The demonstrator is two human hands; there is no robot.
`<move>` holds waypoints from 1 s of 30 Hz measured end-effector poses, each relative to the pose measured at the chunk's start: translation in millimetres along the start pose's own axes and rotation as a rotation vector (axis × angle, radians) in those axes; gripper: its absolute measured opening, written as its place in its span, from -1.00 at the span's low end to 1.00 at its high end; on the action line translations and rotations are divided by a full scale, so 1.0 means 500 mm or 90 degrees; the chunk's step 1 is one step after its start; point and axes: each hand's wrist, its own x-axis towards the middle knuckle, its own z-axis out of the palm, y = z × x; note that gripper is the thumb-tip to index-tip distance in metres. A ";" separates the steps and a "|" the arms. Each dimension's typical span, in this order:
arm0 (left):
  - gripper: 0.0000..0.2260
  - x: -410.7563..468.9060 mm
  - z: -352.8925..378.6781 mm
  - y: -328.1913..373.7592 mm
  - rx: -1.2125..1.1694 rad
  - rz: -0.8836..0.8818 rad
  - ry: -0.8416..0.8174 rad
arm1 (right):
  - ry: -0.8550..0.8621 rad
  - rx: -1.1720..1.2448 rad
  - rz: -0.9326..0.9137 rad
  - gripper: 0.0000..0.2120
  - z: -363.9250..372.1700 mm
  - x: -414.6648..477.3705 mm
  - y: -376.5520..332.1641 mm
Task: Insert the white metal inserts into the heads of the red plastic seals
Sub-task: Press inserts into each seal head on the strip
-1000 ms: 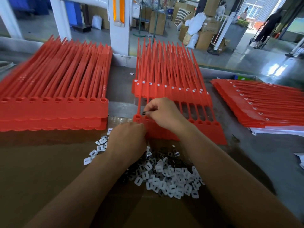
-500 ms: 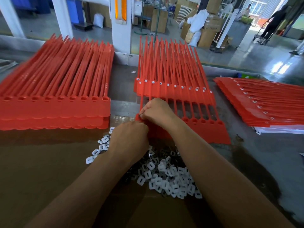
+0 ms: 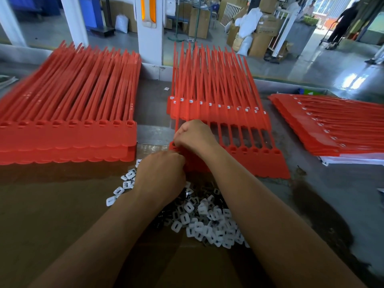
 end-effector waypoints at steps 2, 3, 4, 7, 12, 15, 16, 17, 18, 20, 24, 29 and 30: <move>-0.74 0.000 0.000 0.000 -0.001 0.001 0.001 | -0.006 0.007 0.004 -0.86 -0.001 0.004 0.002; -0.74 0.000 0.001 -0.001 -0.001 0.001 0.002 | -0.008 0.016 0.008 -0.87 -0.002 0.004 0.003; -0.74 0.000 0.001 -0.001 -0.001 0.001 0.002 | -0.011 0.023 0.011 -0.88 -0.003 0.005 0.004; -0.73 0.001 0.002 -0.002 -0.003 0.001 -0.004 | -0.015 0.037 0.013 -0.86 -0.005 0.006 0.006; -0.71 0.002 0.004 -0.006 -0.028 0.008 -0.012 | -0.055 0.099 -0.008 -0.88 -0.013 -0.004 0.014; -0.70 0.002 0.004 -0.006 -0.035 0.009 -0.012 | -0.050 0.117 -0.039 -0.88 -0.019 -0.013 0.021; -0.70 0.002 0.004 -0.006 -0.038 0.009 -0.015 | -0.055 0.123 -0.045 -0.88 -0.023 -0.018 0.022; -0.70 0.003 0.003 -0.006 -0.042 0.008 -0.016 | -0.055 0.132 -0.050 -0.88 -0.027 -0.022 0.024; -0.70 0.003 0.002 -0.006 -0.045 0.006 -0.016 | -0.047 0.145 -0.058 -0.88 -0.032 -0.028 0.026; -0.72 0.003 0.002 -0.007 -0.045 0.007 -0.012 | -0.022 0.151 -0.081 -0.89 -0.047 -0.045 0.032; -0.73 0.004 0.005 -0.007 -0.036 -0.002 -0.015 | -0.065 0.089 -0.109 -0.87 -0.089 -0.093 0.056; -0.72 0.007 0.008 -0.007 -0.046 -0.011 -0.026 | -0.200 0.002 -0.098 -0.92 -0.132 -0.156 0.085; -0.71 0.007 0.008 -0.006 -0.045 -0.013 -0.026 | -0.229 -0.011 -0.101 -0.90 -0.134 -0.165 0.087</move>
